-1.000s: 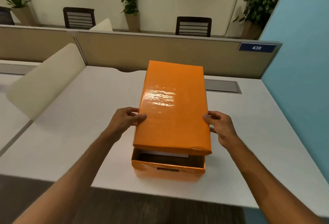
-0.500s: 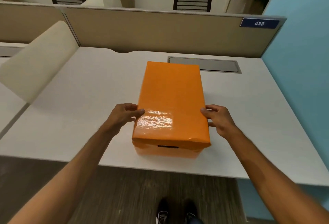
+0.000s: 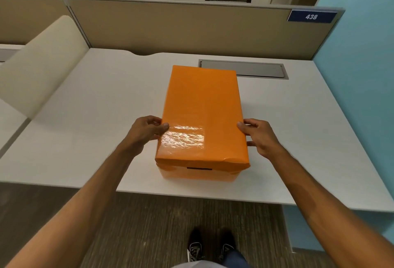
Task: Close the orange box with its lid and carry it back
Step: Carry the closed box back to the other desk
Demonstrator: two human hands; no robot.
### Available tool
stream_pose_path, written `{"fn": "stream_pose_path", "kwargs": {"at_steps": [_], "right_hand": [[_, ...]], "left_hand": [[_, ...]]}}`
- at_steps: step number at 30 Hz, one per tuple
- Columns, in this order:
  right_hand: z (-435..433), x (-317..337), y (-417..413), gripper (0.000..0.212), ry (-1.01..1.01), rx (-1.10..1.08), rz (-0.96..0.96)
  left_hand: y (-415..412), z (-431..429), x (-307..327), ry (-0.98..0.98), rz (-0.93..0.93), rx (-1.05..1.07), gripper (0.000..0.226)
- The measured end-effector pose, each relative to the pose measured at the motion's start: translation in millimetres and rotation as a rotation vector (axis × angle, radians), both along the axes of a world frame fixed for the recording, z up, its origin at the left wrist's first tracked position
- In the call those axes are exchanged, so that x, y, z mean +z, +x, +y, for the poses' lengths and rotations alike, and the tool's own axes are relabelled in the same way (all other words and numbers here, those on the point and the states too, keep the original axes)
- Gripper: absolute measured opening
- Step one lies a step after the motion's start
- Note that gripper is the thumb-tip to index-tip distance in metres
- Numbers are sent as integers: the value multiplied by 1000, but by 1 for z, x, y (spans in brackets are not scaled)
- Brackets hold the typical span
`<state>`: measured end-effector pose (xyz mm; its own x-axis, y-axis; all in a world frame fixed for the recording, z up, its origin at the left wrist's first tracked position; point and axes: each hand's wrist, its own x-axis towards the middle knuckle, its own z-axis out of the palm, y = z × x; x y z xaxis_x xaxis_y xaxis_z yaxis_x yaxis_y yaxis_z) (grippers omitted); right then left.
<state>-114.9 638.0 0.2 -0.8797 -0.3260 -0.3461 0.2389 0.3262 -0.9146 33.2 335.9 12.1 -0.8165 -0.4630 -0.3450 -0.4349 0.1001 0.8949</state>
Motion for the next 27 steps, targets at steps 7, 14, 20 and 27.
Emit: {"fn": "stream_pose_path", "kwargs": {"at_steps": [7, 14, 20, 27], "right_hand": [[-3, -7, -4, 54, 45, -5, 11], [-7, -16, -6, 52, 68, -64, 10], [-8, -24, -14, 52, 55, -62, -10], [-44, -10, -56, 69, 165, 43, 203]], "left_hand": [[-3, -3, -9, 24, -19, 14, 44], [-6, -3, -19, 64, -81, 31, 50], [-20, -13, -22, 205, -81, 22, 73], [-80, -16, -10, 108, 22, 129, 63]]}}
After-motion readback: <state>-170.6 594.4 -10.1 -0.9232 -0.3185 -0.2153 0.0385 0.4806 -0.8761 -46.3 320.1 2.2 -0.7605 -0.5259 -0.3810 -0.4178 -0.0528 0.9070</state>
